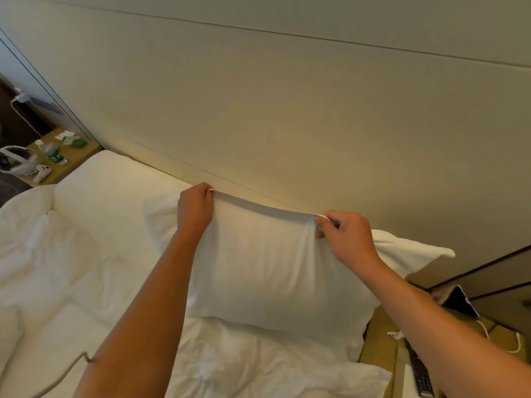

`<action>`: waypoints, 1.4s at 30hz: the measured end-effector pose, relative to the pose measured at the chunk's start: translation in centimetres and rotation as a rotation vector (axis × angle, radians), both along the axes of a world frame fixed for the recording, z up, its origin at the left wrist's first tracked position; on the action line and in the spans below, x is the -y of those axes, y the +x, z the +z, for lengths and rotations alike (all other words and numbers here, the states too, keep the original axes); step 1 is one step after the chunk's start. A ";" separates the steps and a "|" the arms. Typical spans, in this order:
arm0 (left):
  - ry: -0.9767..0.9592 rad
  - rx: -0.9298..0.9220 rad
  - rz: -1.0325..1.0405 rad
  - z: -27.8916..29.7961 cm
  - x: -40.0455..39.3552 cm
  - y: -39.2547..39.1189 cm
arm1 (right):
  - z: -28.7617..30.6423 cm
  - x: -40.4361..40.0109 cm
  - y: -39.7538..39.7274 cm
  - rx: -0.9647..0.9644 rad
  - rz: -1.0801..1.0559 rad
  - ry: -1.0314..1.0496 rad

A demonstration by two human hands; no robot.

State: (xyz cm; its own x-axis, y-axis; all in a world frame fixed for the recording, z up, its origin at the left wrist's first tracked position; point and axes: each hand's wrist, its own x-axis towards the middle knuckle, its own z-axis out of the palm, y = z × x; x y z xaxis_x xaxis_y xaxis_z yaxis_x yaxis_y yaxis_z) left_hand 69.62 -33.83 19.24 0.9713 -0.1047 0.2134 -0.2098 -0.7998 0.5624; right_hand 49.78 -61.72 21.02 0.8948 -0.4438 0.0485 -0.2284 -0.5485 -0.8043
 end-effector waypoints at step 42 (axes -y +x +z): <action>-0.266 -0.647 0.114 -20.3 6.6 -6.4 | -15.5 -2.6 19.8 -0.386 0.503 -0.632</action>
State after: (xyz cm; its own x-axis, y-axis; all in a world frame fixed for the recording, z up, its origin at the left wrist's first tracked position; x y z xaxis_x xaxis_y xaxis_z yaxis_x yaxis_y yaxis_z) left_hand 63.20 -40.46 -1.08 0.9136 -0.0196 -0.4061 0.3092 -0.6151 0.7253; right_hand 69.54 -59.10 5.47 0.9810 0.0128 -0.1935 -0.0336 -0.9715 -0.2348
